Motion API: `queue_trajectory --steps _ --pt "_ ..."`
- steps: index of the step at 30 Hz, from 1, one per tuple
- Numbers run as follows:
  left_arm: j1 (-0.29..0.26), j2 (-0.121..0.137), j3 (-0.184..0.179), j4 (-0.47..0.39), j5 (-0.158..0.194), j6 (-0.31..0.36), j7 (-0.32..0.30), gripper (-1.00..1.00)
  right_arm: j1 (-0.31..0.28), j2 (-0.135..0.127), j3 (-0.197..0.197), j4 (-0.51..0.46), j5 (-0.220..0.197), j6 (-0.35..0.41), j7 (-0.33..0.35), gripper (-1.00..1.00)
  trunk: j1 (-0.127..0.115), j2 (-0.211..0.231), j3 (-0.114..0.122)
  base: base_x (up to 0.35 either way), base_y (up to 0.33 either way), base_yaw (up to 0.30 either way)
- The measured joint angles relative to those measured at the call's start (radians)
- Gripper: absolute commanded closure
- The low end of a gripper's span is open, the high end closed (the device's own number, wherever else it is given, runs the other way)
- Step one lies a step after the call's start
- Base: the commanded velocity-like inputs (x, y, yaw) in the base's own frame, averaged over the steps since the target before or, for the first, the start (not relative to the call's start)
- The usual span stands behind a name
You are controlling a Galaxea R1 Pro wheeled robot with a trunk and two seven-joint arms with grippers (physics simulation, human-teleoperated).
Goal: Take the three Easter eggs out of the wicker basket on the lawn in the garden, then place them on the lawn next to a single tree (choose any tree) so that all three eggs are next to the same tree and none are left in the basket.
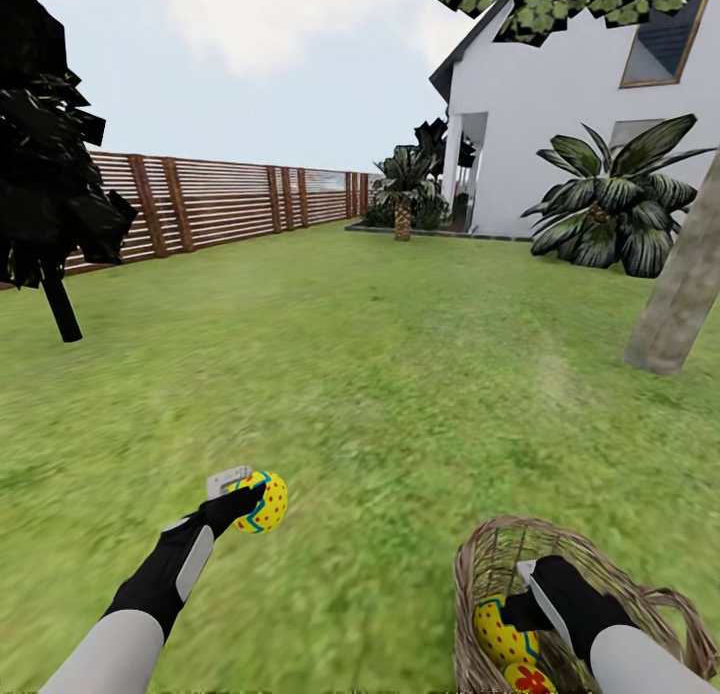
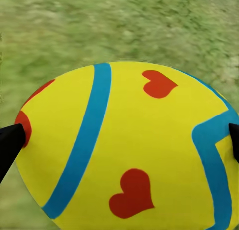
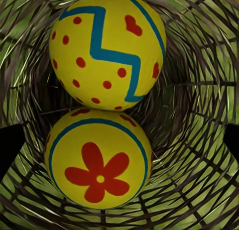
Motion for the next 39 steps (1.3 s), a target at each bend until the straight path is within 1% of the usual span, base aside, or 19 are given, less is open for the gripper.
queue_trajectory --steps 39 --pt "0.0 -0.007 -0.004 -0.004 -0.001 -0.001 0.001 1.0 0.0 0.001 0.002 0.0 0.001 0.0 -0.001 -1.0 0.018 -0.009 -0.151 0.0 0.0 0.0"
